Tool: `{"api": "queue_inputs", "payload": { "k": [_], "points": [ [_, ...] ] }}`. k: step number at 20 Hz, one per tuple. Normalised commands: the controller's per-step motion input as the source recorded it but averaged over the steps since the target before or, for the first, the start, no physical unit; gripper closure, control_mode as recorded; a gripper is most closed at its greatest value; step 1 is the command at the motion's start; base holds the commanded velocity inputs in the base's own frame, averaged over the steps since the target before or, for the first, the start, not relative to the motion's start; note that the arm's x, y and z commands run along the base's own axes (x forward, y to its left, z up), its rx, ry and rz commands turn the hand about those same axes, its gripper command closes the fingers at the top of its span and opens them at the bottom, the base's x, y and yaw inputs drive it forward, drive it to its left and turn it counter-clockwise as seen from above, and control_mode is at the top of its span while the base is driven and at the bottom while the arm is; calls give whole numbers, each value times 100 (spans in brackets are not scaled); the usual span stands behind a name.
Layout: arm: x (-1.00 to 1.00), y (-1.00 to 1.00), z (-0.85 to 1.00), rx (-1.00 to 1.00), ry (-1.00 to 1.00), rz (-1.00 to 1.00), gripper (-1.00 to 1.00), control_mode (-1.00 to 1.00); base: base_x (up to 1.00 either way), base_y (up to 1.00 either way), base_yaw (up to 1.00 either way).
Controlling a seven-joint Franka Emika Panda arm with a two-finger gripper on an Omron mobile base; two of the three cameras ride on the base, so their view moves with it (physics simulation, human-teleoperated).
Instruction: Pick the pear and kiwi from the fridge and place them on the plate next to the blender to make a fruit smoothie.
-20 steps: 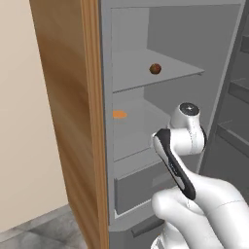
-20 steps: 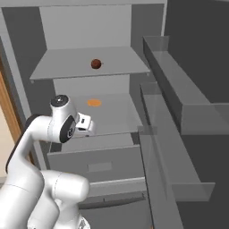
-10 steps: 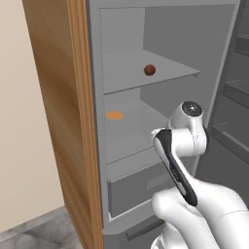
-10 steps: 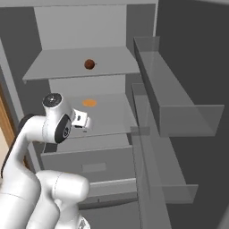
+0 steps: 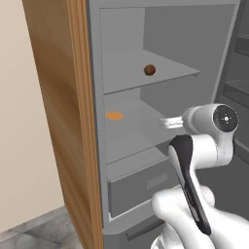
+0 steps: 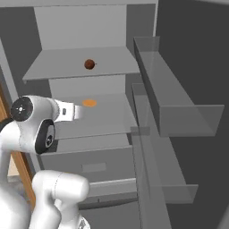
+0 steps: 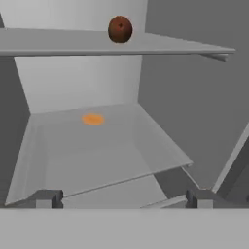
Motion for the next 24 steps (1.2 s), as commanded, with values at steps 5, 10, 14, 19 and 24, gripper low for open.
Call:
{"api": "queue_inputs", "payload": {
  "k": [5,10,14,19,24],
  "points": [
    [-20,-6,100,0,-19,3,-100,-100,0,0,0],
    [0,0,100,0,19,7,-100,-100,0,0,0],
    [5,0,46,0,32,3,-100,-100,0,0,0],
    [43,2,0,0,1,1,-100,-100,0,0,0],
    [99,8,-14,0,0,0,-100,-100,0,0,0]
  ]
}}
